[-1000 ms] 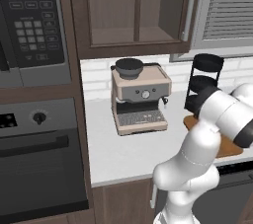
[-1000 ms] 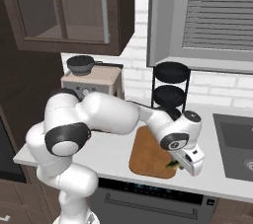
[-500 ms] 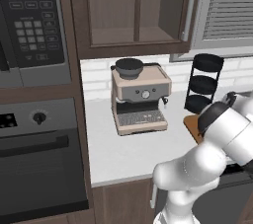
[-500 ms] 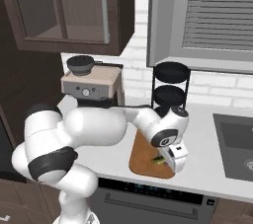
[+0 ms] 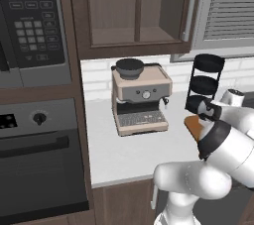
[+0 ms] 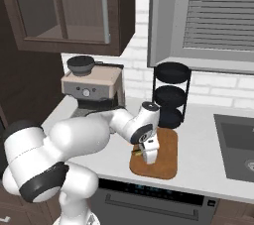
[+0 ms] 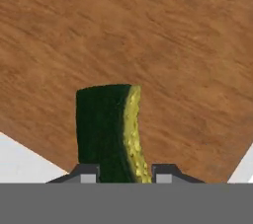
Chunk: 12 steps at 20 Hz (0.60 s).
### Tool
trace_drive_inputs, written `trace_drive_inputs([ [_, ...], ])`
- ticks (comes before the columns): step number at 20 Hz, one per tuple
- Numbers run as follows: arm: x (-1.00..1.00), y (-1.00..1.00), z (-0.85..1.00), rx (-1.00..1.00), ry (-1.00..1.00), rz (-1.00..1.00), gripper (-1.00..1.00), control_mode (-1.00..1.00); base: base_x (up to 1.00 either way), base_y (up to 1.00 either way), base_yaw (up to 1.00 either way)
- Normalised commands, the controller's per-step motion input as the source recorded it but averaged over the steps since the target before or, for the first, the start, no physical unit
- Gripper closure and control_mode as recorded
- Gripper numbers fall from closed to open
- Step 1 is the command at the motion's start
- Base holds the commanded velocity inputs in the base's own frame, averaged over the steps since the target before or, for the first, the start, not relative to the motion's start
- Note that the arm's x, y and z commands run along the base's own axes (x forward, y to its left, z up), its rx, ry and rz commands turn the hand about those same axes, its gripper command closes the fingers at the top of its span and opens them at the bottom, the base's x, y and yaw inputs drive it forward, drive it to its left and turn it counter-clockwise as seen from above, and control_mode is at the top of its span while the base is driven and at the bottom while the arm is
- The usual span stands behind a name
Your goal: Pick up the sponge from the counter and clean the cutting board by briefly scrubbing or pressing down on the cutting board. Once finished, release the sponge.
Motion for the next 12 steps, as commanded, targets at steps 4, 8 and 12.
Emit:
trace_drive_inputs([
  [4, 0.36, 0.49, 0.0, 0.0, 0.0, -0.1, 1.0, -1.0, 0.0, 0.0, 0.0],
  [8, 0.35, 0.09, 0.0, 0.0, 0.0, -0.09, 1.0, -1.0, 0.0, 0.0, 0.0],
  [12, 0.08, -0.24, 0.0, 0.0, 0.0, -0.06, 1.0, -1.0, 0.0, 0.0, 0.0],
])
